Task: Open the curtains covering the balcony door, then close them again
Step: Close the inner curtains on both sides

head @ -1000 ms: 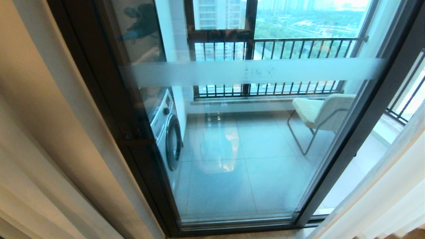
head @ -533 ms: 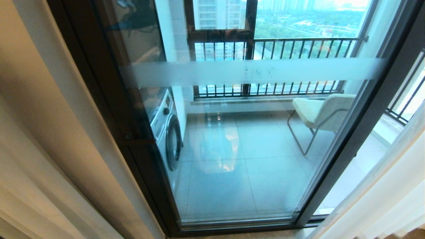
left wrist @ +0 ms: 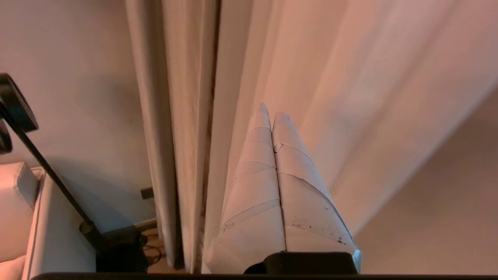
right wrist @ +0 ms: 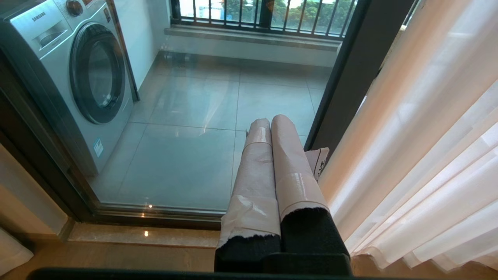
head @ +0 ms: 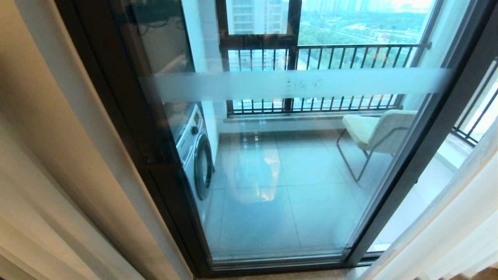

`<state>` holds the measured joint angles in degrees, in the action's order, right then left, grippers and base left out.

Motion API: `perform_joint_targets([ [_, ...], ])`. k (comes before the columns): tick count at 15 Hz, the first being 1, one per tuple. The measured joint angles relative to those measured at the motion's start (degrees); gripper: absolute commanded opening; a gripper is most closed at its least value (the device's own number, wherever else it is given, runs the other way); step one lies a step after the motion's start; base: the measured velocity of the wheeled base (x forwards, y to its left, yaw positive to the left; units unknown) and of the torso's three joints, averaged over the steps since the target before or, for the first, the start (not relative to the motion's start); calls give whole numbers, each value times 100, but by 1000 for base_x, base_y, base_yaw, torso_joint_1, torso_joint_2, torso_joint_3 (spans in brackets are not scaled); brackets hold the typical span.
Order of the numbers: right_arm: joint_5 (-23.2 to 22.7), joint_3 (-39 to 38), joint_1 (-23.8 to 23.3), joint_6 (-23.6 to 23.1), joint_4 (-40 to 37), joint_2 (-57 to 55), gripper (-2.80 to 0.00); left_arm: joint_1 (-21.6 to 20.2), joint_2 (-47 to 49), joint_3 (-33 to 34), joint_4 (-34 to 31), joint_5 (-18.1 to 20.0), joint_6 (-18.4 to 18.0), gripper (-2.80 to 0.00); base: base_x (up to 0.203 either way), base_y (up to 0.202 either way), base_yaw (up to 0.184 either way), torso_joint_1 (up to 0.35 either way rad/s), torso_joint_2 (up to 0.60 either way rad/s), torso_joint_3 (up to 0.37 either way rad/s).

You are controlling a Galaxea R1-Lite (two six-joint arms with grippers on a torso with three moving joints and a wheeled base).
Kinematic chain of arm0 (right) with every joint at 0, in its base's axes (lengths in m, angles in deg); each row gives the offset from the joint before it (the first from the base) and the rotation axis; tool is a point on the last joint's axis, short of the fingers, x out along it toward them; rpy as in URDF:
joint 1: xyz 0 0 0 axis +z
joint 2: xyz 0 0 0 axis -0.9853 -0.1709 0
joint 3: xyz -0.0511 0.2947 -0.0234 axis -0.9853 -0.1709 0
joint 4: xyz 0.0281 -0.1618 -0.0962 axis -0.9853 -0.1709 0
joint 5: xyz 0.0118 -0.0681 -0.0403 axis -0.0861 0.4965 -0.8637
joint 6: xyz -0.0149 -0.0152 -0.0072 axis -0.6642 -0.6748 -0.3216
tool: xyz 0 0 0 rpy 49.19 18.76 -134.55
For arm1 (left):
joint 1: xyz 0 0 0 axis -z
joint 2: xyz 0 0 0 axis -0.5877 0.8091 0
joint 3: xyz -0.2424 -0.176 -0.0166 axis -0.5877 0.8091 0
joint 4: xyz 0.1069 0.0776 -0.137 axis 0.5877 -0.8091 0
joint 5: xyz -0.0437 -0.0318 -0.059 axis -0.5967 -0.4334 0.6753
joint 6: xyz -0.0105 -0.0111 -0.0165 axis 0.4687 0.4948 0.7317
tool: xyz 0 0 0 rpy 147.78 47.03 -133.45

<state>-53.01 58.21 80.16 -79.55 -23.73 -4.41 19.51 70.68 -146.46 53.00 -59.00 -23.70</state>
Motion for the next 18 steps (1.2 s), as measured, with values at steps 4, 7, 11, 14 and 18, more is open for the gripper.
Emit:
perform_joint_targets([
  [4, 0, 0, 0, 2, 0, 0, -280, -402, 379, -513, -9, -21, -34, -280, 0, 0, 0, 0, 0, 0],
  [7, 0, 0, 0, 2, 2, 0, -280, -514, 518, -616, -7, 8, 7, -280, 0, 0, 0, 0, 0, 0],
  [11, -2, 0, 0, 2, 0, 0, -280, -525, 824, -1001, -35, 61, 111, -280, 0, 0, 0, 0, 0, 0],
  [14, -1, 0, 0, 0, 0, 0, -280, -525, 1096, -1283, -155, 185, 241, -280, 0, 0, 0, 0, 0, 0],
  [18, -2, 0, 0, 0, 0, 0, -280, -536, 1496, -1705, -165, 260, 268, -280, 0, 0, 0, 0, 0, 0],
])
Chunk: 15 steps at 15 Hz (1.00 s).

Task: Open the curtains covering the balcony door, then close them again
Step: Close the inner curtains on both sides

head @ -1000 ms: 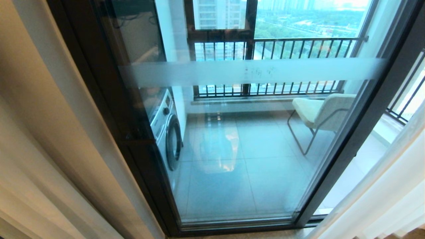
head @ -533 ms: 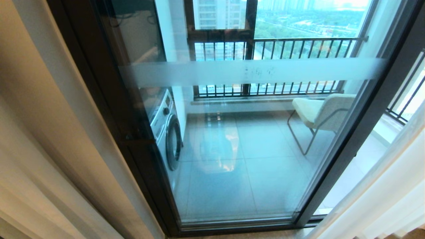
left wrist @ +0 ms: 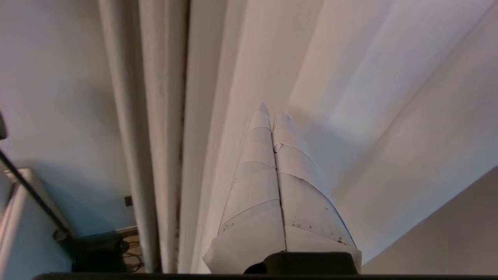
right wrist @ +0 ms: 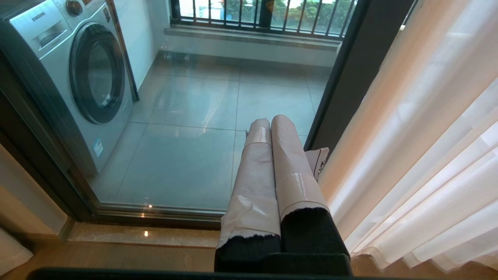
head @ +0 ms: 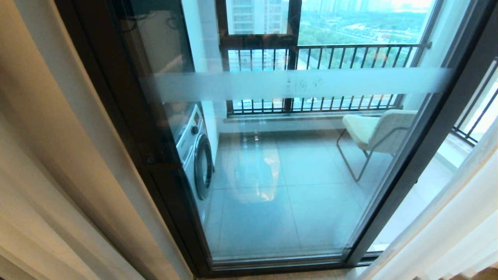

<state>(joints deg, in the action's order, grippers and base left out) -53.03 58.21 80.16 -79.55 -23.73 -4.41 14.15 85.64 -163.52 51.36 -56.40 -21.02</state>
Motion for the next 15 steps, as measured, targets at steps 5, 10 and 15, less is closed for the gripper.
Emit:
perform_joint_targets([
  [5, 2, 0, 0, -1, 2, 0, -280, -161, 481, -530, -34, 221, 2, -280, 0, 0, 0, 0, 0, 0],
  [10, 0, 0, 0, 2, 0, 0, -280, -441, 709, -674, -37, 445, -10, -280, 0, 0, 0, 0, 0, 0],
  [15, 0, 0, 0, 2, 0, 0, -280, -450, 769, -697, -34, 722, -9, -280, 0, 0, 0, 0, 0, 0],
])
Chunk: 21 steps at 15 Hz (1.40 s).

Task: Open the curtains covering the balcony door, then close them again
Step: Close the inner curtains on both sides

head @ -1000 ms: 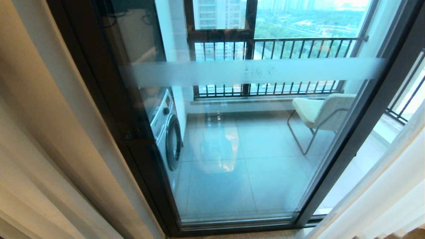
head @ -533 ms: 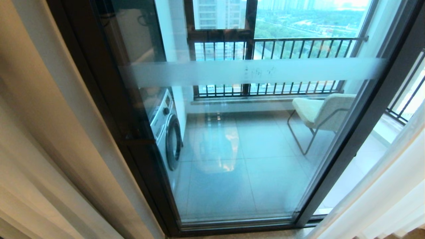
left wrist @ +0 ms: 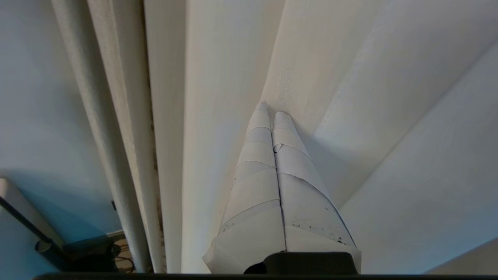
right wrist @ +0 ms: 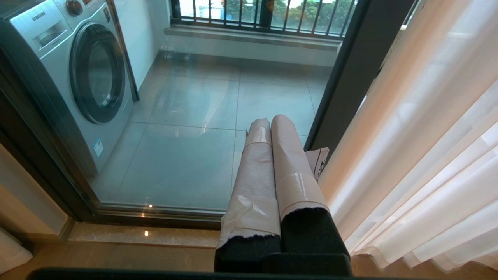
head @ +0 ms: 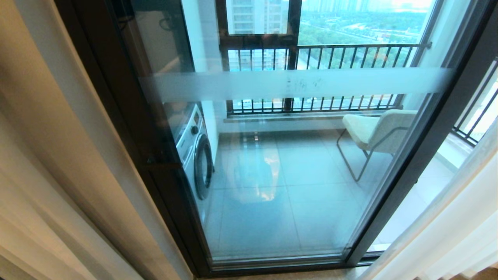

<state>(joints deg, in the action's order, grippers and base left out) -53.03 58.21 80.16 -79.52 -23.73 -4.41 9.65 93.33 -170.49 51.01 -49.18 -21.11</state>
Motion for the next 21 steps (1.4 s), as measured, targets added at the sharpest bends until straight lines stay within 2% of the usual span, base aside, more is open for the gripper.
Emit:
perform_joint_targets([
  [7, 0, 0, 0, -2, -2, 0, -280, 6, 84, -49, 1, 124, 17, -280, 0, 0, 0, 0, 0, 0],
  [12, 0, 0, 0, 0, 0, 0, -280, -2, 236, -356, -7, 138, 128, -280, 0, 0, 0, 0, 0, 0],
  [21, 2, 0, 0, 0, 1, 0, -280, -9, 289, -395, -212, 135, 144, -280, 0, 0, 0, 0, 0, 0],
])
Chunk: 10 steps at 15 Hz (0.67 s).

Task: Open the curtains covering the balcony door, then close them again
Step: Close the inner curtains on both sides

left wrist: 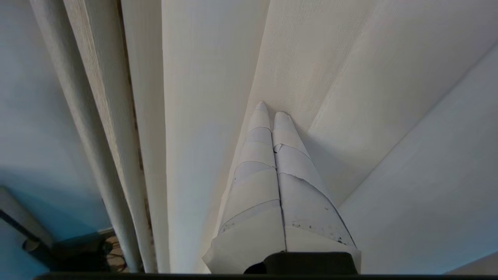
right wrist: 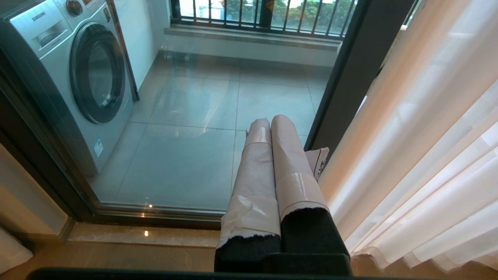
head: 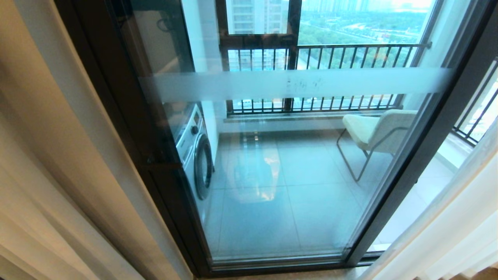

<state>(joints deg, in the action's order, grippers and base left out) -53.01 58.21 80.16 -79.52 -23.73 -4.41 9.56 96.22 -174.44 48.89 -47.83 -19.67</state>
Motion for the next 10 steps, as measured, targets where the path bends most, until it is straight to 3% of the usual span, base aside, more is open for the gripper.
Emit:
perform_joint_targets([
  [5, -2, 0, 0, 2, -1, 0, -280, -11, 15, -7, -27, -5, 9, -280, 0, 0, 0, 0, 0, 0],
  [6, 0, 0, 0, 0, 2, 0, -280, -11, 15, -7, -29, -6, 0, 0, 0, 0, 0, 0, 0, 0],
  [10, -1, 0, 0, 2, 2, 0, -280, -47, 20, -7, -33, 2, -11, 0, 0, 0, 0, 0, 0, 0],
])
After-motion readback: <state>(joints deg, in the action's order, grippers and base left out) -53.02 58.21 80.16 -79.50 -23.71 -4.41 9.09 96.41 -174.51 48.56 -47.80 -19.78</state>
